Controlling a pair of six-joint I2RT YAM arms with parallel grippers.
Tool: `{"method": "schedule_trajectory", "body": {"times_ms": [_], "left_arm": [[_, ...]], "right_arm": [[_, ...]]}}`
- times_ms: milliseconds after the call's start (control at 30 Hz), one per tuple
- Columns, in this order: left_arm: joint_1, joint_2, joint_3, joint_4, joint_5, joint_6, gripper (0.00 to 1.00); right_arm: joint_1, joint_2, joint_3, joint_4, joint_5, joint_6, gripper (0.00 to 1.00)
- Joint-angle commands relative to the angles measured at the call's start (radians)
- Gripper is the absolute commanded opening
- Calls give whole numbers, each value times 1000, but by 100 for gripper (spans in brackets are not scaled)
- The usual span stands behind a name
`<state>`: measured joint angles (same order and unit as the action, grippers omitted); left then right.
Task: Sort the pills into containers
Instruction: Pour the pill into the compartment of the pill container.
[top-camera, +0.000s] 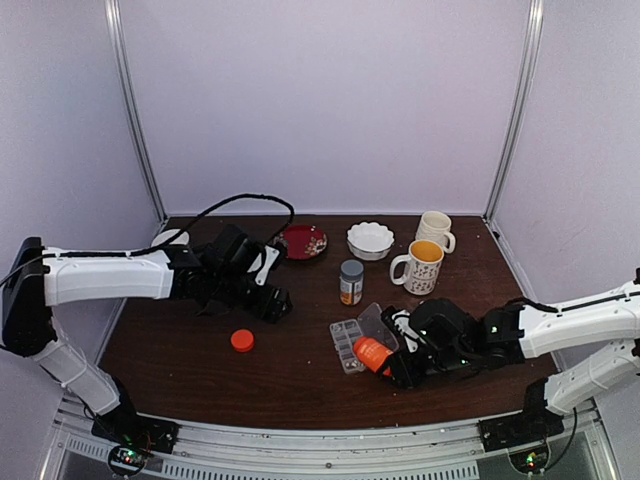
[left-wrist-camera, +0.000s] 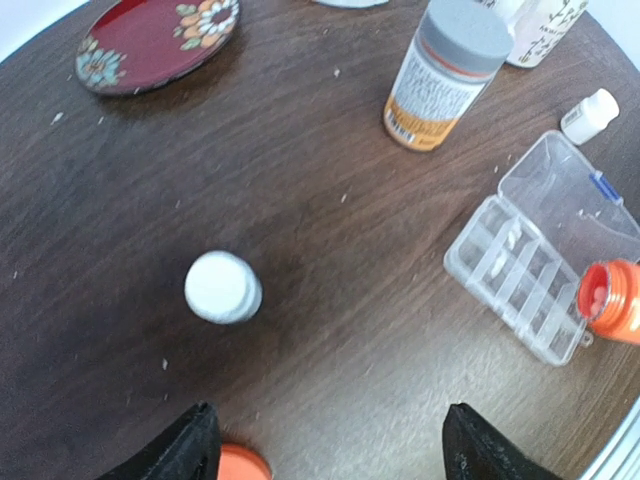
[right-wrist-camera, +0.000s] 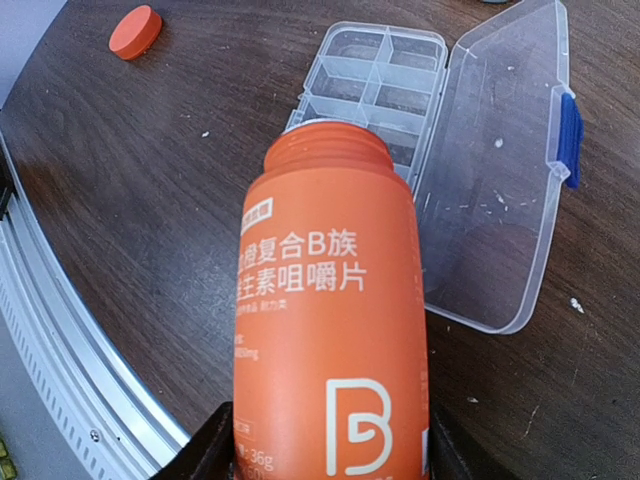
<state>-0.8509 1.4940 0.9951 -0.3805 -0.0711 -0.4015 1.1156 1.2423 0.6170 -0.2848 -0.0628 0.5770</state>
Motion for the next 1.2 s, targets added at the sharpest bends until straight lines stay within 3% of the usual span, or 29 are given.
{"method": "schedule_trajectory", "body": {"times_ms": [0, 300, 367, 467, 633, 1167], "left_arm": [[-11, 82, 80, 70, 40, 40, 79], [-13, 236, 197, 106, 160, 75, 76], [-13, 276, 223, 117, 203, 84, 72], [-14, 339, 268, 133, 263, 94, 65], [-14, 447, 351, 148, 326, 103, 59], [-13, 551, 390, 164, 397, 95, 57]], "right_arm": [[5, 0, 33, -6, 28, -9, 0], [9, 10, 61, -50, 33, -26, 0], [10, -17, 20, 9, 40, -3, 0], [9, 32, 74, -89, 42, -26, 0], [8, 34, 56, -39, 35, -19, 0], [12, 47, 86, -93, 42, -27, 0]]}}
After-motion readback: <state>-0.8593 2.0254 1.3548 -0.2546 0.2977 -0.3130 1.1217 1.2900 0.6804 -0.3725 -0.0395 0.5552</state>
